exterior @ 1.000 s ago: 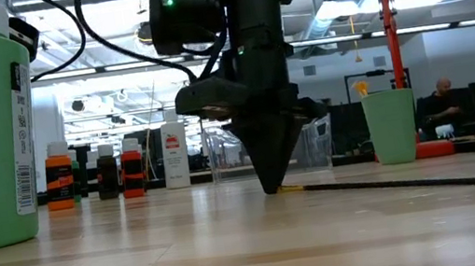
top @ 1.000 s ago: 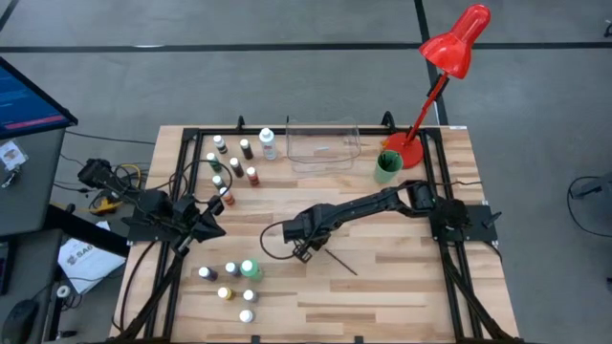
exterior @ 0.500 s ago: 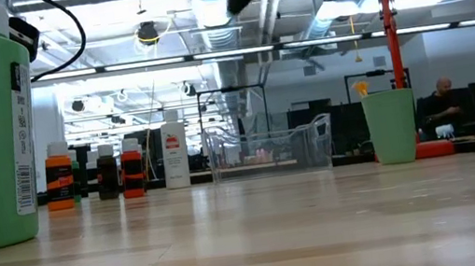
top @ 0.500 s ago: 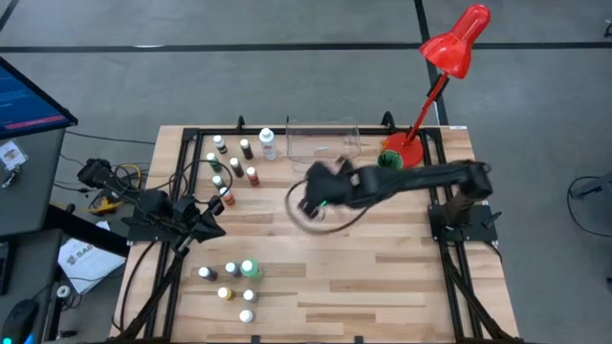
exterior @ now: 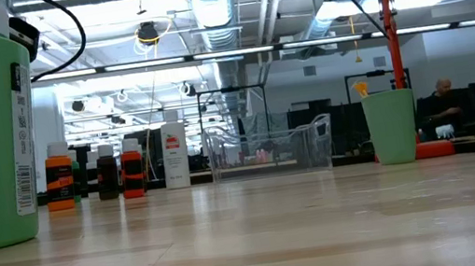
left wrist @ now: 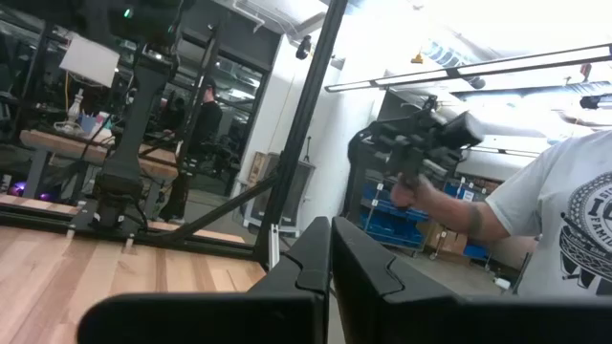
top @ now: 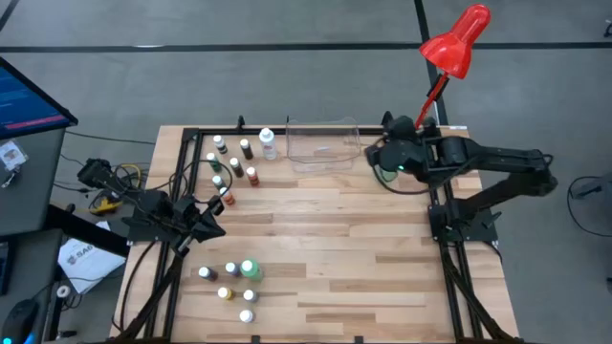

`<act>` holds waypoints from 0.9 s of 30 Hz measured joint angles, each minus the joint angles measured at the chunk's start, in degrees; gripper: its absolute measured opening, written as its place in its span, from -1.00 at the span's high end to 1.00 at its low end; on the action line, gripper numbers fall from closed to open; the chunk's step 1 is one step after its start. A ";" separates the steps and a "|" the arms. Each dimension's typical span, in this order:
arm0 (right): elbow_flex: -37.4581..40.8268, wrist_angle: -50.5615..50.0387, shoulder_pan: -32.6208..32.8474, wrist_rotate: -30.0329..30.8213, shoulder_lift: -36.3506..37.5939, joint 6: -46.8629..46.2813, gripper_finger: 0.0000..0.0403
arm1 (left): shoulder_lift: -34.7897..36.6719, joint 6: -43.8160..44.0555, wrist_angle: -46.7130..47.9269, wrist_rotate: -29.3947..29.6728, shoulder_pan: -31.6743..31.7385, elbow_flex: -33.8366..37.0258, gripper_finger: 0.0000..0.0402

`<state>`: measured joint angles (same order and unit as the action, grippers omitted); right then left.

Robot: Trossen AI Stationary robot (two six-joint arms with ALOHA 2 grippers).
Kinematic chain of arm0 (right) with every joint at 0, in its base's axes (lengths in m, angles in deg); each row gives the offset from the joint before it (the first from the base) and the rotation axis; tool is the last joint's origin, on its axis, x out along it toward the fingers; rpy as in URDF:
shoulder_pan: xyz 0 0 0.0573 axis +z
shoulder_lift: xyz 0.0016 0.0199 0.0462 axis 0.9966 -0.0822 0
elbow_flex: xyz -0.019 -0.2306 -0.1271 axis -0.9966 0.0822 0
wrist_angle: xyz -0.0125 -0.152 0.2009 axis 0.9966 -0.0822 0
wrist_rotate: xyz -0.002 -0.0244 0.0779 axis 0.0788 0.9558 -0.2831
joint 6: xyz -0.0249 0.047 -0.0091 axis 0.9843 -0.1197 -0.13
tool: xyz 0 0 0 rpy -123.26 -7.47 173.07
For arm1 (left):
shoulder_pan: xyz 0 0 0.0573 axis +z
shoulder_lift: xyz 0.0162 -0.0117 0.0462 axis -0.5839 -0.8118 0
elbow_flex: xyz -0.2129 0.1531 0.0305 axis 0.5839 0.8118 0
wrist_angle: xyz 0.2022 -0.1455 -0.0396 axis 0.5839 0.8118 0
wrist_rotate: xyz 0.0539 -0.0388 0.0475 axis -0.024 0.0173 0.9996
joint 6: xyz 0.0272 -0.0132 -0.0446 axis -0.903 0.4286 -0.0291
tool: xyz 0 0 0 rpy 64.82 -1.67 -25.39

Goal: Pick & Place Paint Supplies
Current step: Put the gold paint brush into the green cup

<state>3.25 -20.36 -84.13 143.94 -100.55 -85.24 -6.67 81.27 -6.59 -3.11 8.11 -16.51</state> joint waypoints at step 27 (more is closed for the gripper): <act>46.69 53.94 -7.30 4.30 21.18 17.22 1.00 | 0.00 0.00 -0.11 -0.02 0.00 0.00 0.99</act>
<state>49.94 33.58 -91.43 148.24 -79.36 -68.02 -6.67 81.27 -6.70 -3.13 8.11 -16.51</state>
